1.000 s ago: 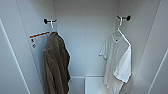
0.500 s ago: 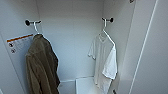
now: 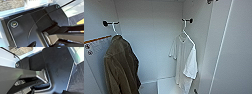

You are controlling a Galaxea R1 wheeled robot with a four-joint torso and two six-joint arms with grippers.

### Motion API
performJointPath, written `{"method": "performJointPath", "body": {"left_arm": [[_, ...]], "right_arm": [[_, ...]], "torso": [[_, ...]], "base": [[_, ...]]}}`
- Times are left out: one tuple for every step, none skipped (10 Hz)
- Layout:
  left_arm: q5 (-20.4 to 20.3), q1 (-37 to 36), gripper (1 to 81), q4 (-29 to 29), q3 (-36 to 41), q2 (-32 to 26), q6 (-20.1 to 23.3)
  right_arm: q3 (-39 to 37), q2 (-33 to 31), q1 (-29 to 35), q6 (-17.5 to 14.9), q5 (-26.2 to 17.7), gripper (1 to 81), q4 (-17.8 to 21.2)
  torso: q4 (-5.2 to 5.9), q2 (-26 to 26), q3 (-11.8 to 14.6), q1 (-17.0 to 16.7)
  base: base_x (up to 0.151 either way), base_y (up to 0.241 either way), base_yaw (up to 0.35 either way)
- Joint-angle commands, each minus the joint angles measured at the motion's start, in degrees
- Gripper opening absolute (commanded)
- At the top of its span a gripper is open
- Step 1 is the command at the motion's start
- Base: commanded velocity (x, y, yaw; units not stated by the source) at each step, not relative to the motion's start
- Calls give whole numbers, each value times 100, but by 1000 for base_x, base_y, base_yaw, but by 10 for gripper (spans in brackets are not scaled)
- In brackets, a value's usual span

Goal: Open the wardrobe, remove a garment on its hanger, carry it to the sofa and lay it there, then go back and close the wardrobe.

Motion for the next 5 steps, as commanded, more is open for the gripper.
{"method": "performJointPath", "body": {"left_arm": [[261, -726, 811, -8, 945, -711, -29], [305, -981, 811, -70, 1335, -968, -47], [331, -1253, 811, -79, 1623, -1125, -56], [557, -1560, 811, -88, 1687, -1180, -56], [823, -1833, 811, -88, 1643, -1144, -73]], "right_arm": [[27, 26, 207, -22, -222, 811, 5], [36, 26, 207, -13, -213, 811, 22], [45, 35, 207, -13, -213, 811, 31], [54, 35, 207, -13, -213, 811, 31], [62, 44, 208, -4, -213, 811, 23]], "torso": [[0, 0, 0, 3], [0, 0, 0, 3], [0, 0, 0, 3], [0, 0, 2, 3], [0, 0, 2, 3]], "base": [[0, 0, 0], [0, 0, 0], [0, 0, 0], [0, 0, 0], [0, 0, 0]]}}
